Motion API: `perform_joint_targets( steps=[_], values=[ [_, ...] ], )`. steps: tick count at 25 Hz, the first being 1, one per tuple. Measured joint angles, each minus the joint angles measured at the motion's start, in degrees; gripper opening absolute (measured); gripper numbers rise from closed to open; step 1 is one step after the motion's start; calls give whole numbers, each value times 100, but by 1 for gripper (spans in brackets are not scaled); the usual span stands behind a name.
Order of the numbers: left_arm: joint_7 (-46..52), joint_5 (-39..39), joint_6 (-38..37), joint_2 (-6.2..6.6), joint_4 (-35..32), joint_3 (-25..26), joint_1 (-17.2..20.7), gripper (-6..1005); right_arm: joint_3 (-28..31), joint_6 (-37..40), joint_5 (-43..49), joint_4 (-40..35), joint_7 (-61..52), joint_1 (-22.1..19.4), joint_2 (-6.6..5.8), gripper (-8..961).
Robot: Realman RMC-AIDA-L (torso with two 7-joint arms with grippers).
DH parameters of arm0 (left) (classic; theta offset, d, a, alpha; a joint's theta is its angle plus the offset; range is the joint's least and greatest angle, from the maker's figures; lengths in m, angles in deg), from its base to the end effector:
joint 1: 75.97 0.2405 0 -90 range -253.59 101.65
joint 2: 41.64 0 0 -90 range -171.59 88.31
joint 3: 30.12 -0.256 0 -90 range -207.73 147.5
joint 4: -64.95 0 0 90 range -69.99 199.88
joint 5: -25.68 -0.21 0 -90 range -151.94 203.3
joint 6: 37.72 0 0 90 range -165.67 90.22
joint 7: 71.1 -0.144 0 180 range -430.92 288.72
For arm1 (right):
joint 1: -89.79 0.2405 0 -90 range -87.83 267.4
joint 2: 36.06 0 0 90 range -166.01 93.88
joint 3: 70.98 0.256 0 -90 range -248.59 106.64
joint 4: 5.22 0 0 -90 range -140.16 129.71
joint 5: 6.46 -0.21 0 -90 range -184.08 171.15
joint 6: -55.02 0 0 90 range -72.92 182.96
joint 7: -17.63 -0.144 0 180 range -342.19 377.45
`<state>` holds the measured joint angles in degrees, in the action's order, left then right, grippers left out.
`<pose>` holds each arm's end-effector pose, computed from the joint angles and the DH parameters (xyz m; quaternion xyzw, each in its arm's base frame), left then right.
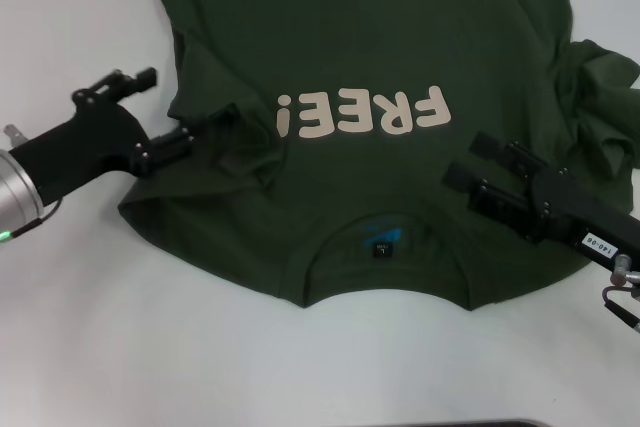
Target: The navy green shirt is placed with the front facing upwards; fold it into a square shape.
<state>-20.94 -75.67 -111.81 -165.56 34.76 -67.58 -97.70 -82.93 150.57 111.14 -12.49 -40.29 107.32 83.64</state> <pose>-0.3104 0.3064 -0.0317 -0.9003 -0.1689 -0.2398 0.3216 0.3138 0.2205 -0.0446 -0.8041 0.3507 0.4375 0.1975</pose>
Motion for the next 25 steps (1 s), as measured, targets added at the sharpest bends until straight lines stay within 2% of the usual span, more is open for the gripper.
perform_joint_targets(
  steps=[4,8,15,22,25],
  values=[
    [1323,-500,-419,2,-580,20,1,815,0,-2,0,-2,0,-4,0,912],
    [2601,-814,-395,33,-958,32,-85,814,0,-13,0,-3,0,-1,0,912],
    [4481,-972,132,169,-900,45,-399,813,0,-38,0,4,0,34,0,911],
    [4832,-1018,579,307,-351,49,-611,813,0,-46,0,15,0,47,0,911],
    [4833,-1102,702,329,-160,26,-667,813,0,-46,0,18,0,48,0,911]
  ],
)
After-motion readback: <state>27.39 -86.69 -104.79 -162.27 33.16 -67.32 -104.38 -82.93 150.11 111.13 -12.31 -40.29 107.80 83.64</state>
